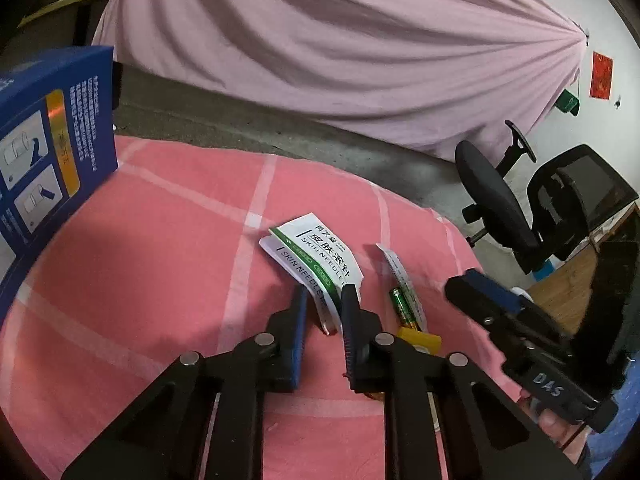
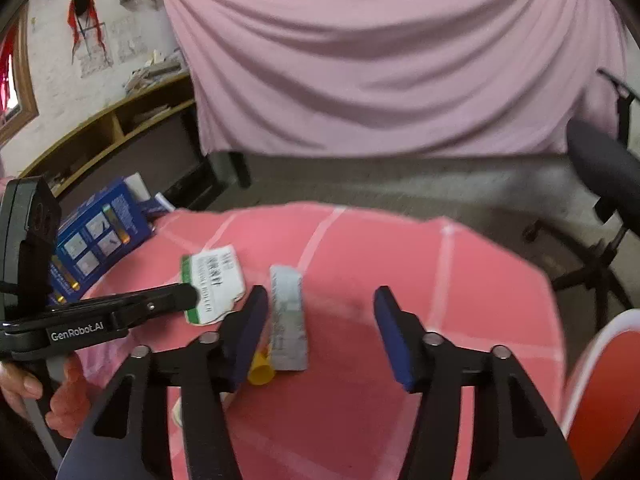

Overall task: Collect trash
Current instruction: 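Grasp the white-green medicine packet with the left tool while the right tool grasps the clear blister strip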

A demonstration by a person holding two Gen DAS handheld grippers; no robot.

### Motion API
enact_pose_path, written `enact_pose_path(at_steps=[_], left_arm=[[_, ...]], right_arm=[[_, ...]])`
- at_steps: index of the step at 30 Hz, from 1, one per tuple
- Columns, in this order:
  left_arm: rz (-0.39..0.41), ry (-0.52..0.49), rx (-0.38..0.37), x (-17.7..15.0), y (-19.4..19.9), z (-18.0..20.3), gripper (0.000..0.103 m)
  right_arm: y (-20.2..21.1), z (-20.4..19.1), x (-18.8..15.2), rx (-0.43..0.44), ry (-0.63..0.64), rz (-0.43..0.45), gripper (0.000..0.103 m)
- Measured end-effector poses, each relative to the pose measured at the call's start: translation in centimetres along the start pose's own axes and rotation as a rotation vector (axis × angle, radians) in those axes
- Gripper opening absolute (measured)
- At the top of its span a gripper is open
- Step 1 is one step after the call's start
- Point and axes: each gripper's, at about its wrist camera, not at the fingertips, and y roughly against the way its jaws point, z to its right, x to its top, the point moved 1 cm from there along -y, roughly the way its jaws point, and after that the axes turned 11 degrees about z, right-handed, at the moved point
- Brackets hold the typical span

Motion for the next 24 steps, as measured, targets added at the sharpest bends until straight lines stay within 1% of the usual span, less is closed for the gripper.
enact_pose_path(at_steps=[1,3,6,9,11,13,15,19,22,24], left_arm=[[0.003,0.0,-0.004,0.2,0.1,0.0,0.011],[0.007,-0.004,-0.007,0.8,0.2,0.0,0.01],[0.013,-0.019,-0.005,0.9,0.2,0.2,0.009],[0.017,-0.026,-0.004,0.7,0.0,0.6,0.009],[0.019,-0.029,-0.005,0.5,0.1,0.6,0.009],[0.022,-0.038,-0.002,0.4,0.0,0.9,0.008],[0.027,-0.053,0.002,0.0,-0.1,1.5,0.008],[0.032,-0.096,0.013,-0.4,0.1,2.0,0.008],[0.047,-0.109,0.019,-0.6,0.2,2.3,0.007],[0.062,-0.113,0.022,-0.7,0.4,2.4,0.006]], right_arm=[[-0.2,0.1,0.0,0.006,-0.006,-0.01,0.044],[-0.5,0.2,-0.2,0.03,-0.024,-0.038,0.042],[-1.0,0.1,-0.3,0.06,-0.038,-0.077,0.042],[-1.6,0.1,-0.4,0.069,-0.045,-0.109,0.041],[-1.8,0.0,-0.5,0.074,-0.042,-0.121,0.033],[-1.9,-0.3,-0.6,0.081,-0.035,-0.13,0.022],[-1.8,-0.3,-0.7,0.088,-0.038,-0.136,0.02],[-1.4,-0.1,-0.8,0.089,-0.06,-0.123,0.019],[-0.6,0.1,-0.6,0.076,-0.075,-0.082,0.019],[0.2,0.4,-0.4,0.065,-0.09,-0.038,0.019]])
